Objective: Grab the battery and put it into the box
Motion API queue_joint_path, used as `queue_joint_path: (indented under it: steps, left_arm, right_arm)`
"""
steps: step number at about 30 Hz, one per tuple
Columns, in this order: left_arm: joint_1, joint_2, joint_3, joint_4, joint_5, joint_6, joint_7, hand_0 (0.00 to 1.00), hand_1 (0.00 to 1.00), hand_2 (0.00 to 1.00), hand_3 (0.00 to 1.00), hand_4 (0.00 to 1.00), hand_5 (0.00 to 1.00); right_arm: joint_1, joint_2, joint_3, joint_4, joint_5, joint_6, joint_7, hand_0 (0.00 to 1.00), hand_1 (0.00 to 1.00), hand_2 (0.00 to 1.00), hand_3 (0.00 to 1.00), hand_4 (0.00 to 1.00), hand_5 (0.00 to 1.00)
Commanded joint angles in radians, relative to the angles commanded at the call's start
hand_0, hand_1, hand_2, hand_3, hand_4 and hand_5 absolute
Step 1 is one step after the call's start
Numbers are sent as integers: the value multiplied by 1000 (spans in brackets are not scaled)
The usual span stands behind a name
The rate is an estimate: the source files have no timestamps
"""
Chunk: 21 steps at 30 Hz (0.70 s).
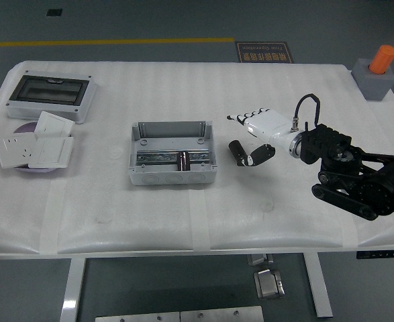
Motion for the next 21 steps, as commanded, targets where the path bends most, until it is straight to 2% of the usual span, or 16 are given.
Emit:
queue_joint_path:
  steps: [2, 3, 8, 9, 12, 21]
  left_arm:
    - [0, 0, 1, 0, 0, 0, 0, 628, 635, 476, 533, 470, 167]
    - [-1, 0, 1, 0, 0, 0, 0, 627, 634, 477, 533, 470, 166]
    - [-2, 0, 4, 0, 0, -1, -2, 627, 634, 477, 533, 470, 166]
    - [-3, 0, 5, 0, -1, -1, -2, 626, 634, 476, 533, 470, 166]
    - [-4, 0, 10, 0, -5, -1, -3, 626, 634, 476, 533, 470, 166]
    - [-15, 6, 11, 0, 0, -2, -5, 625, 634, 476, 534, 470, 165]
  right_arm:
    - [5, 11, 1, -16, -20, 19, 5, 875, 808, 862, 936, 943, 428]
    - [7, 16, 3, -23, -28, 28, 8, 854, 786, 834, 900, 850, 369]
    - [18, 39, 13, -59, -57, 53, 16, 854, 786, 834, 900, 850, 369]
    - [20, 42, 14, -65, -59, 54, 17, 836, 773, 821, 883, 793, 337]
    - [27, 50, 20, -82, -62, 61, 21, 836, 773, 821, 883, 793, 337]
    - [38, 83, 76, -141, -113, 136, 48, 827, 764, 810, 864, 789, 350]
